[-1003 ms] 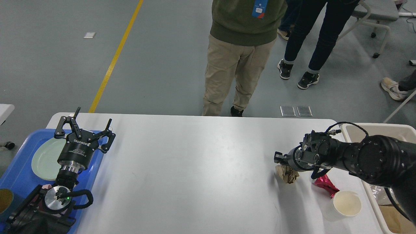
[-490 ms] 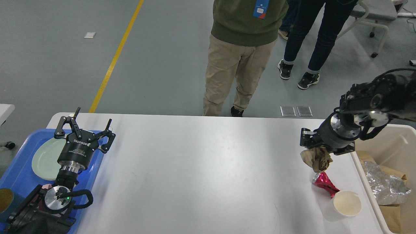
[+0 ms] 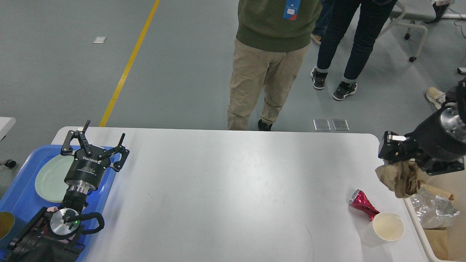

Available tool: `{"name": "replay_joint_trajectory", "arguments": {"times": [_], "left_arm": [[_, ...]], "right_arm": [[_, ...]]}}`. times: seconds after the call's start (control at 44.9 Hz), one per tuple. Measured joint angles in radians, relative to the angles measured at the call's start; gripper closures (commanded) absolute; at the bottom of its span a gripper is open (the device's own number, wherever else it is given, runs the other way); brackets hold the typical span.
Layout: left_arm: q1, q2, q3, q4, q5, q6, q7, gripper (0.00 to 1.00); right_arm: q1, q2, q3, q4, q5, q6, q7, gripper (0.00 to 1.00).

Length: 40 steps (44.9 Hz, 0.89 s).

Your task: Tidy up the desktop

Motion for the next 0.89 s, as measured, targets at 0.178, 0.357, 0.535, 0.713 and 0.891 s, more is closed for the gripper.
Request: {"name": "replay_joint_trajectory", "arguments": {"times": [0.178,0.357,0.535,0.713,0.891], "left_arm": [[0.0,0.0,0.0,0.0,0.0,0.0,0.0,0.04],[0.001,0.0,0.0,0.0,0.0,0.0,0.0,0.04],[0.001,0.0,0.0,0.0,0.0,0.0,0.0,0.04],[0.001,0.0,0.0,0.0,0.0,0.0,0.0,0.04],[0.001,0.0,0.0,0.0,0.0,0.0,0.0,0.04]], "right_arm": [[0.022,-0.001,-0.062,0.005,0.004,-0.021,0.042,1.0],[-0.032,-0.06,-0.091,-0.049,0.0,-0.067,0.042,1.0],[-0.206,-0.232,-0.096,-0.241,-0.018,-0.095,0.029,1.0],[-0.511,-0.338,-0.007,-0.537,-0.013,-0.107,0.023,1.0],[-0.959,-0.371,0.281,-0.833,-0.004,-0.168,0.009,1.0]]}}
